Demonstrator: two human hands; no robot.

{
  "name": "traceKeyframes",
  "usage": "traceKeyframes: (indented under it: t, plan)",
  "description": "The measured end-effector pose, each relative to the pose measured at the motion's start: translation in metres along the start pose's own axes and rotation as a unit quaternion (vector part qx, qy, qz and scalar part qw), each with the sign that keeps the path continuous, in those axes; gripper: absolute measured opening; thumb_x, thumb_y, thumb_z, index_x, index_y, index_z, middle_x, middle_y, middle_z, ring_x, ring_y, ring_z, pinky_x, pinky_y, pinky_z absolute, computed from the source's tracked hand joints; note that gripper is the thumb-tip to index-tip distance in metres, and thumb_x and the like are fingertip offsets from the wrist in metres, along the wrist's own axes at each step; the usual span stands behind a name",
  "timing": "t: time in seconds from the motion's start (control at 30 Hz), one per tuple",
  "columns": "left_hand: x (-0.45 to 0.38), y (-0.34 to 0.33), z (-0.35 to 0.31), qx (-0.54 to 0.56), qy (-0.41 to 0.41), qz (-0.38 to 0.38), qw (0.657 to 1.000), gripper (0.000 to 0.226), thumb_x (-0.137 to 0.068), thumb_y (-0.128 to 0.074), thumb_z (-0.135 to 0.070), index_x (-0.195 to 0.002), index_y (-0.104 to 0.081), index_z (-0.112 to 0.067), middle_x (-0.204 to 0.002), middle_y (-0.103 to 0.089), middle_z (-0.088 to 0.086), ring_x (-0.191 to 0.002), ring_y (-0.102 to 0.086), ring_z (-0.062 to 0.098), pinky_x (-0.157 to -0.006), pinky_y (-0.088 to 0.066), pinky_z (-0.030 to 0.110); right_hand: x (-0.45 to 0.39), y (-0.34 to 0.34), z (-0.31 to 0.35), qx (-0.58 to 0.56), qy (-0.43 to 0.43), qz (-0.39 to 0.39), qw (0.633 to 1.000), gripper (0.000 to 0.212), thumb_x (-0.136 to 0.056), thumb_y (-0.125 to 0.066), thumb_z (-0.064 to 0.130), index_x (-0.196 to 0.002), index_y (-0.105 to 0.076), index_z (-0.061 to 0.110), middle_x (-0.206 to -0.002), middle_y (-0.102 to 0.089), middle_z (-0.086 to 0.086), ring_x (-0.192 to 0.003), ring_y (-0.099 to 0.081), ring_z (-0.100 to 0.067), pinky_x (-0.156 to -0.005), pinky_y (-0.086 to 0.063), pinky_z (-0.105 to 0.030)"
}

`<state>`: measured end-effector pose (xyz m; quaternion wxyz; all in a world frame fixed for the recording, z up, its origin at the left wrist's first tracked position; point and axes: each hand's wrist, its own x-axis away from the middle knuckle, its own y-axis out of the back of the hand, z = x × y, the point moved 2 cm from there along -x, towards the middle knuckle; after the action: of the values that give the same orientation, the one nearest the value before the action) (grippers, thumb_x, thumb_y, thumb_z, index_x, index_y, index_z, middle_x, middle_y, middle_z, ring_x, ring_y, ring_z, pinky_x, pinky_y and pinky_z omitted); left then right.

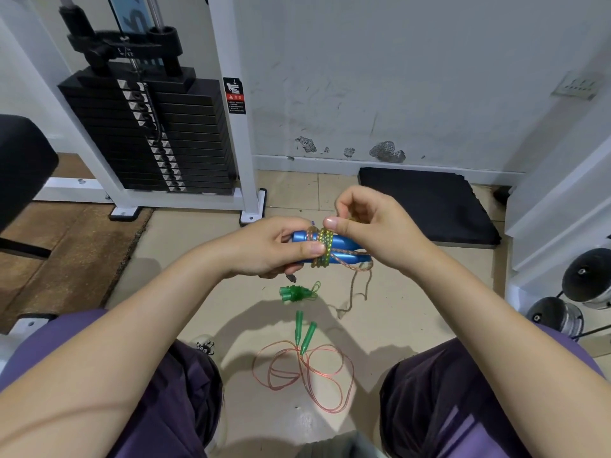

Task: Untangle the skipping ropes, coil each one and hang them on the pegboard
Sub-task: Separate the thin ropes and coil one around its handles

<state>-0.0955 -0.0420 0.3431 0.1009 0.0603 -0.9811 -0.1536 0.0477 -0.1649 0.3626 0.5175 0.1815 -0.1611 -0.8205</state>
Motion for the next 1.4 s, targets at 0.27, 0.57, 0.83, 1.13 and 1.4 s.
traceKeyframes:
  t: [0.27, 0.57, 0.83, 1.13, 1.4]
  plan:
    - [-0.003, 0.001, 0.001, 0.101, -0.045, -0.054, 0.992, 0.020, -0.096, -0.059, -0.040, -0.084, -0.061, -0.024, -0.057, -0.048, 0.003, -0.043, -0.029, 0.013, -0.042, -0.025, 0.021, -0.001, -0.001, -0.006, -0.121, -0.064, 0.015, 0.990, 0.014, -0.093, -0.064, 0.029, -0.091, -0.065, 0.016, -0.078, -0.065, -0.003, -0.061, -0.060, -0.022, -0.049, -0.042, -0.027]
    - [-0.013, 0.001, 0.001, 0.230, -0.084, -0.175, 0.954, 0.029, -0.091, -0.052, -0.044, -0.098, -0.061, -0.017, -0.058, -0.046, 0.002, -0.041, -0.028, 0.009, -0.038, -0.027, 0.018, -0.005, -0.016, -0.013, -0.301, -0.092, 0.050, 0.948, 0.027, -0.094, -0.060, 0.009, -0.120, -0.055, 0.015, -0.082, -0.062, -0.005, -0.049, -0.044, -0.014, -0.046, -0.031, -0.018]
    - [-0.018, 0.013, 0.008, 0.280, -0.043, -0.280, 0.917, 0.028, -0.102, -0.049, -0.040, -0.086, -0.049, -0.017, -0.057, -0.047, 0.000, -0.040, -0.027, 0.008, -0.037, -0.024, 0.017, -0.004, -0.031, -0.021, -0.172, -0.118, 0.015, 0.978, 0.023, -0.103, -0.045, 0.019, -0.089, -0.061, 0.010, -0.052, -0.048, -0.006, -0.036, -0.033, -0.009, -0.038, -0.027, -0.016]
    - [-0.020, 0.027, 0.020, 0.023, 0.022, -0.297, 0.954, 0.023, -0.099, -0.058, -0.035, -0.082, -0.057, -0.020, -0.059, -0.049, 0.005, -0.040, -0.035, 0.008, -0.037, -0.026, 0.017, 0.003, -0.029, -0.002, 0.118, 0.051, -0.008, 0.992, 0.029, -0.093, -0.063, 0.023, -0.071, -0.055, 0.008, -0.058, -0.043, 0.003, -0.054, -0.035, -0.009, -0.054, -0.029, -0.024]
    - [-0.015, 0.004, 0.014, 0.014, 0.050, -0.042, 0.998, 0.027, -0.097, -0.058, -0.040, -0.079, -0.056, -0.021, -0.055, -0.050, -0.007, -0.045, -0.039, 0.009, -0.040, -0.024, 0.017, -0.005, 0.006, -0.005, 0.108, 0.040, -0.040, 0.993, 0.015, -0.087, -0.072, 0.023, -0.075, -0.069, 0.014, -0.074, -0.065, -0.007, -0.067, -0.055, -0.010, -0.064, -0.044, -0.028]
